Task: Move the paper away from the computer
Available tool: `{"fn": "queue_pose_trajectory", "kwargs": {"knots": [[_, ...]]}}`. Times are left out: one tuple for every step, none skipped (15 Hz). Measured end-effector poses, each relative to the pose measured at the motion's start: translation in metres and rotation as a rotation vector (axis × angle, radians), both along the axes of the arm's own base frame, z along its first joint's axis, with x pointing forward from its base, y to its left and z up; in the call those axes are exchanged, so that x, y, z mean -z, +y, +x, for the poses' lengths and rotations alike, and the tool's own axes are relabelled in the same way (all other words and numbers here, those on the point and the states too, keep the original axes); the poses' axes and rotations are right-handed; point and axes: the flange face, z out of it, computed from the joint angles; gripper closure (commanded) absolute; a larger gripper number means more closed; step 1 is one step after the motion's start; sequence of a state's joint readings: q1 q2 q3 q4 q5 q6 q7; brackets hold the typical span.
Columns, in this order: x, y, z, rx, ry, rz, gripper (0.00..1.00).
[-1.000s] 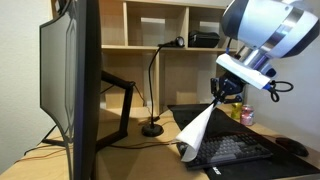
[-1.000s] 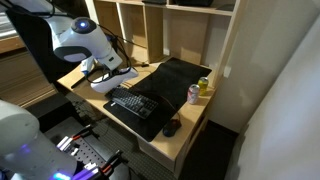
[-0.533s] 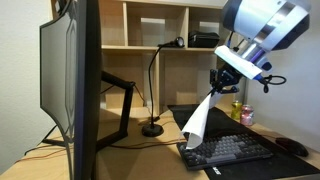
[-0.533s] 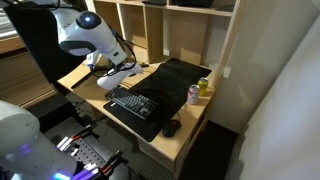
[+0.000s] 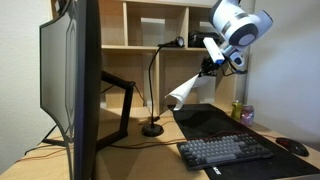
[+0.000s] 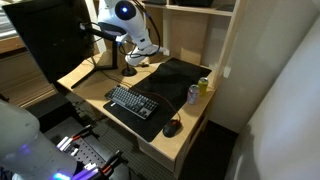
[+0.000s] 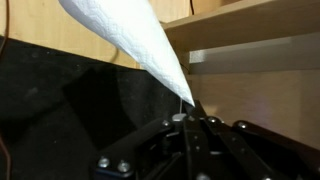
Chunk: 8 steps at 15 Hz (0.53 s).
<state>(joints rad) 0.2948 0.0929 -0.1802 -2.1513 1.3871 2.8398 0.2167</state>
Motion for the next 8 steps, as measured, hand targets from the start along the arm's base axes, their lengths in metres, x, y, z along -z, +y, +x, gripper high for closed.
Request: {"fn": "queue_pose_trajectory", "kwargs": {"knots": [[0.009,0.0,0.018,-0.006,0.011,0.049,1.0],[0.021,0.002,0.035,-0.016,0.03,0.091,0.99],[0.03,0.001,0.044,-0.018,0.04,0.086,0.99],[0.036,0.001,0.045,-0.017,0.047,0.083,0.99],[0.034,0.002,0.045,-0.018,0.045,0.085,1.0],[0.029,0.003,0.043,-0.018,0.036,0.087,1.0],[0.026,0.002,0.043,-0.015,0.032,0.079,1.0],[0.031,0.0,0.042,-0.005,0.039,0.066,1.0]]}}
